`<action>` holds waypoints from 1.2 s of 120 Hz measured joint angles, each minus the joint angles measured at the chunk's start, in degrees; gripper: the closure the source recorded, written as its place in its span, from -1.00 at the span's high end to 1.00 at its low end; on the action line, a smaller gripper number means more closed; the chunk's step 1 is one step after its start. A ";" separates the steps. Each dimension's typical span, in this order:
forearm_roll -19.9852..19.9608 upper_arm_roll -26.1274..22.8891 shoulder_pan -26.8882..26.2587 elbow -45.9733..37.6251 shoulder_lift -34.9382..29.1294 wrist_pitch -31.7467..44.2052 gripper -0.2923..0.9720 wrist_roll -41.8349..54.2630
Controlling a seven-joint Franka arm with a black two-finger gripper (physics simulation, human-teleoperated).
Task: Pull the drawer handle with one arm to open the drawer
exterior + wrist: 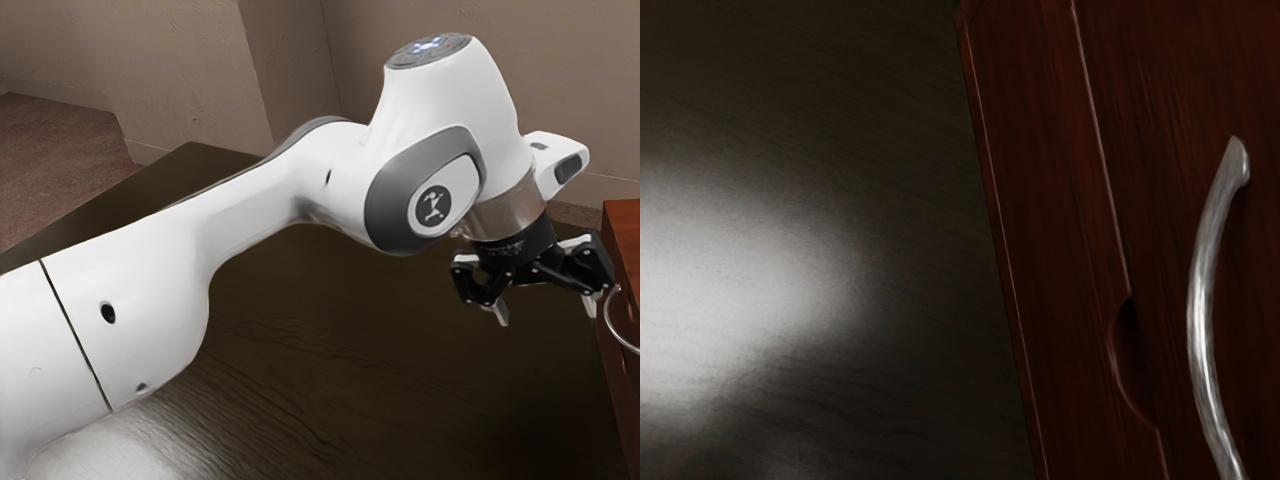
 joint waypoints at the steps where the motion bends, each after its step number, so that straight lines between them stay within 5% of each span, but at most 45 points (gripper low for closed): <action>1: -0.04 0.01 0.02 0.01 0.02 0.04 0.54 -0.08; 106: -0.64 -2.22 -0.07 -2.00 -0.23 5.40 0.53 -4.82; 144: -0.65 -2.52 -0.09 -2.31 0.13 6.98 0.27 -5.40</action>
